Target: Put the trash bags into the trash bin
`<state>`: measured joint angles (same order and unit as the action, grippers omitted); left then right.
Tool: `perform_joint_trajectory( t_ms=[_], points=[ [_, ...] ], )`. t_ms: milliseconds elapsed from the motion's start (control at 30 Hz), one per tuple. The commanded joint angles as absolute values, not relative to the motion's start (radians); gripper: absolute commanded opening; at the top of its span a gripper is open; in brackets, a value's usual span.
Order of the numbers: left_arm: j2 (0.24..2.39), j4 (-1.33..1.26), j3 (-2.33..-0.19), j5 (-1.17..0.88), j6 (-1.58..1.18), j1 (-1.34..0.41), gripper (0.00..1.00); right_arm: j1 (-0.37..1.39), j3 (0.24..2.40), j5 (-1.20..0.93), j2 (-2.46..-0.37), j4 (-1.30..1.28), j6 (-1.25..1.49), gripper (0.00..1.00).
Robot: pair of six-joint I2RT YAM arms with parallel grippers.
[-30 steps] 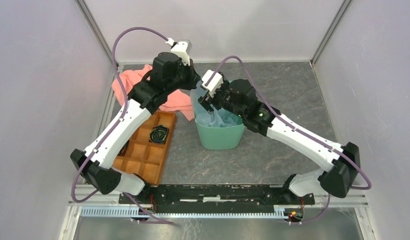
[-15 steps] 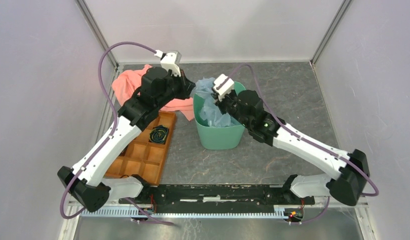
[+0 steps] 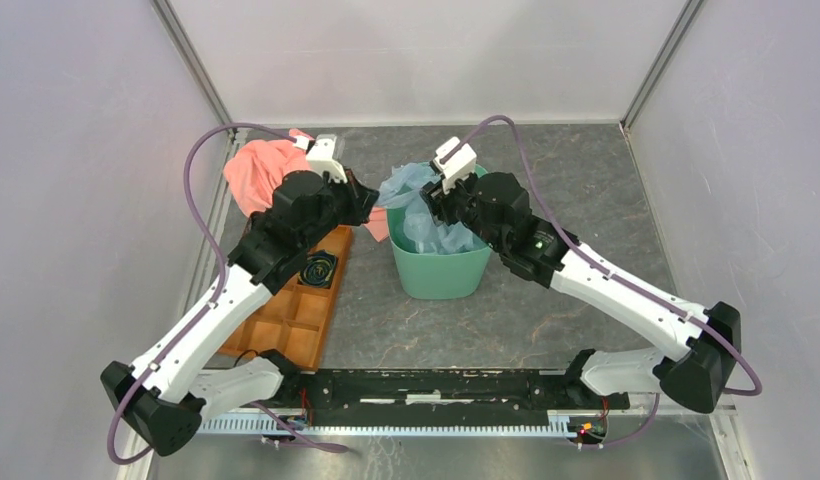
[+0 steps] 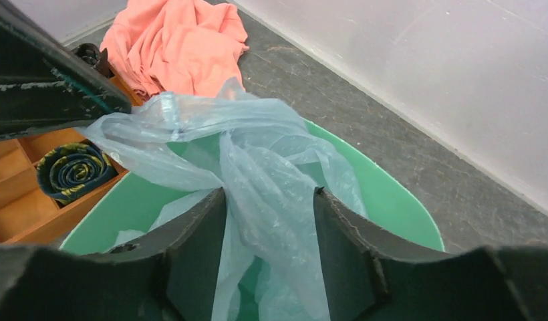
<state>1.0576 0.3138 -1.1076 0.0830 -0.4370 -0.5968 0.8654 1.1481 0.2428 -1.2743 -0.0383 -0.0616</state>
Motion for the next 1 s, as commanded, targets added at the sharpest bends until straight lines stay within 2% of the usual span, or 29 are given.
perform_joint_trajectory(
  t_ms=[0,67,267,600,733,833,867,967],
  points=[
    [0.991,0.278,-1.049,0.132,-0.492,-0.591,0.02,0.860,1.248,0.248,-1.279,-0.111,-0.038,0.67],
    [0.980,0.266,-1.014,0.134,-0.504,-0.591,0.02,0.861,1.333,0.202,-1.311,-0.155,-0.034,0.74],
    [0.963,0.261,-0.960,0.116,-0.533,-0.591,0.02,0.862,1.503,0.149,-1.417,-0.263,-0.054,0.81],
    [0.961,0.269,-0.934,0.115,-0.526,-0.591,0.02,0.900,1.641,0.266,-1.543,-0.483,-0.150,0.78],
    [0.966,0.271,-0.935,0.112,-0.526,-0.591,0.02,0.928,1.702,0.367,-1.596,-0.554,-0.185,0.68],
    [0.964,0.274,-0.935,0.113,-0.524,-0.591,0.02,0.946,1.709,0.402,-1.596,-0.553,-0.190,0.66],
    [0.962,0.278,-0.937,0.114,-0.522,-0.592,0.02,0.952,1.705,0.415,-1.588,-0.547,-0.191,0.62],
    [0.955,0.291,-0.949,0.117,-0.523,-0.592,0.02,0.966,1.676,0.504,-1.550,-0.505,-0.177,0.38]
  ],
)
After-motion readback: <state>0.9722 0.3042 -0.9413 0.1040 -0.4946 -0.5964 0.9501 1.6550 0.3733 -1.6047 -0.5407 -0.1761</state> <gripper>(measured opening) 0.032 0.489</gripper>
